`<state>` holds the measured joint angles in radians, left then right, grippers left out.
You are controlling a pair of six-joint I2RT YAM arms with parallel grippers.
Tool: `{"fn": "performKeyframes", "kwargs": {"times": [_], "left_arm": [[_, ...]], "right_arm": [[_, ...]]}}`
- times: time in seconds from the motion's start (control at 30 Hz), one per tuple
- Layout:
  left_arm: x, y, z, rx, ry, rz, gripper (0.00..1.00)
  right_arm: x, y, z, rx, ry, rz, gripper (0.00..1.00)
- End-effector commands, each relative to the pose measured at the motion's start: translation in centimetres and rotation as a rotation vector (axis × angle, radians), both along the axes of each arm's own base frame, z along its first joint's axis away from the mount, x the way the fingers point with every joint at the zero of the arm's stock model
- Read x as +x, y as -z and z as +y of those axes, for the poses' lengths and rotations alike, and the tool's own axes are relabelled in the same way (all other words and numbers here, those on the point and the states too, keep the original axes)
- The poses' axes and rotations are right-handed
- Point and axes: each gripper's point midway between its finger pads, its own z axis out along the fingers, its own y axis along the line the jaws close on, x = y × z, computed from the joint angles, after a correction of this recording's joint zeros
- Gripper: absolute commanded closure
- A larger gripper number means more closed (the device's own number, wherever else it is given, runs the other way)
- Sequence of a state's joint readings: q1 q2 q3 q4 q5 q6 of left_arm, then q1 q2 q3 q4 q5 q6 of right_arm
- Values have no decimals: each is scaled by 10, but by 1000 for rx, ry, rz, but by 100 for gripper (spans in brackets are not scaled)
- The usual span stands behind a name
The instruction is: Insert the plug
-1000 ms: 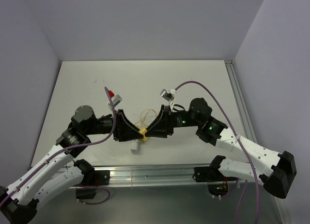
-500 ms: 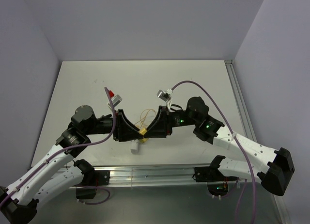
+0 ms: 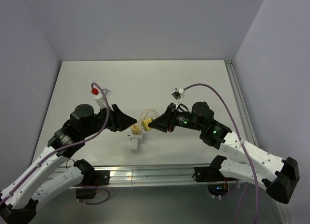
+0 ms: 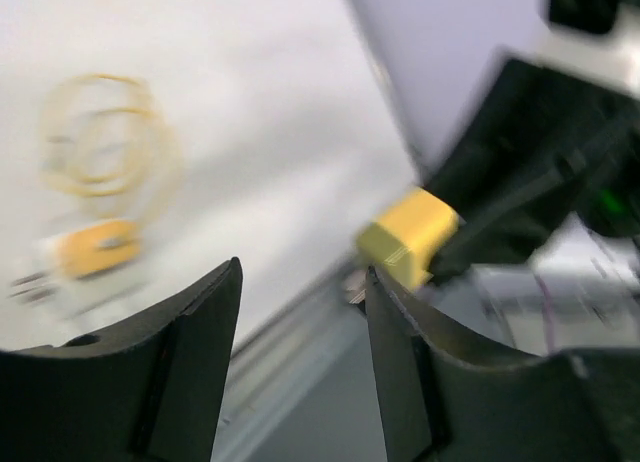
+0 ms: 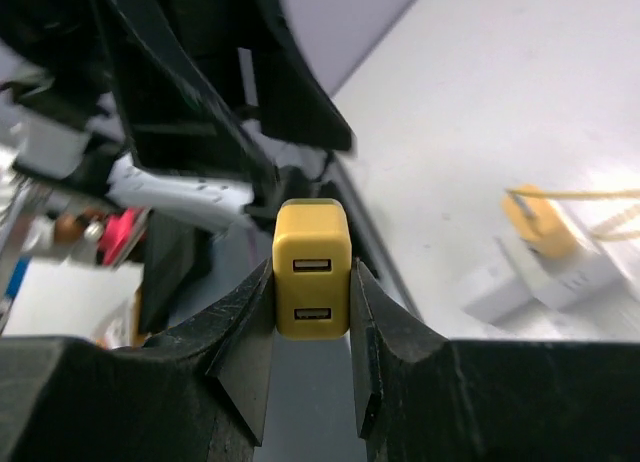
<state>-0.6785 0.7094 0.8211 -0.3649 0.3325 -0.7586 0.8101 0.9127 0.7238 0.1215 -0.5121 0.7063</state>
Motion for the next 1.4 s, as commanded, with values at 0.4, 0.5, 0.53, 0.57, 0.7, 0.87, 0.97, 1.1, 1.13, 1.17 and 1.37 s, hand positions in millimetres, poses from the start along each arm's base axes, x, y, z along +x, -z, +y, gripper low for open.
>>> {"fn": "performKeyframes", "kwargs": {"times": [0.4,0.5,0.53,0.57,0.7,0.87,0.97,1.1,1.13,1.17,1.37], "left_arm": [[39,126,59,327,-457,296,37],[36,133,55,319,-430,306,35],[36,135,56,322,-436,311,34],[35,141,57,334,-439,325,33],[34,149,52,341,-430,340,26],[31,153,41,351,-414,341,19],[29,157,38,368,-423,334,19],[27,165,33,364,-423,348,21],[26,169,33,360,-427,359,21],[25,171,30,362,-424,361,21],[22,176,21,376,-449,352,16]], "right_arm": [[49,105,-39,-164,418,197,100],[48,107,-42,-147,423,203,100],[48,109,-43,-149,427,206,100],[48,110,-43,-146,427,211,100],[47,109,-44,-138,424,208,100],[48,110,-50,-139,446,200,100],[47,110,-54,-132,457,200,100],[47,109,-57,-108,466,200,100],[47,111,-58,-107,467,205,100],[46,111,-58,-105,466,206,100],[44,106,-58,-97,452,193,100]]}}
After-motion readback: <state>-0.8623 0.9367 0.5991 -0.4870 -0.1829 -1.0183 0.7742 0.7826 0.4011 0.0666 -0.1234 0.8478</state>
